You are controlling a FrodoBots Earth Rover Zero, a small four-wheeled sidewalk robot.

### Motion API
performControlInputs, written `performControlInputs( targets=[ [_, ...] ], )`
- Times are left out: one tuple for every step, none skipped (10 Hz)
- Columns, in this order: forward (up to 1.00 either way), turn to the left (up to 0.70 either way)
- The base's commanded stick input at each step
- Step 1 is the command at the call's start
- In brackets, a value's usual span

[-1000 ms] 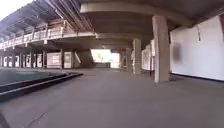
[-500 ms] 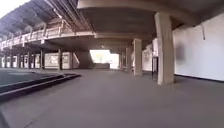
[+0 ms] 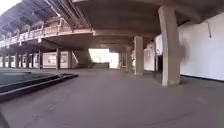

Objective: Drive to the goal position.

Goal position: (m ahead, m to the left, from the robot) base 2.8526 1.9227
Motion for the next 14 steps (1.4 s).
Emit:
performControlInputs(
  targets=[
    [0.7, 0.0],
    [0.7, 0.0],
    [0.7, 0.0],
    [0.7, 0.0],
    [0.7, 0.0],
    [0.7, 0.0],
    [0.7, 0.0],
    [0.7, 0.0],
    [0.7, 0.0],
    [0.7, 0.0],
    [0.7, 0.0],
    [0.7, 0.0],
    [0.7, 0.0],
    [0.7, 0.0]
  ],
)
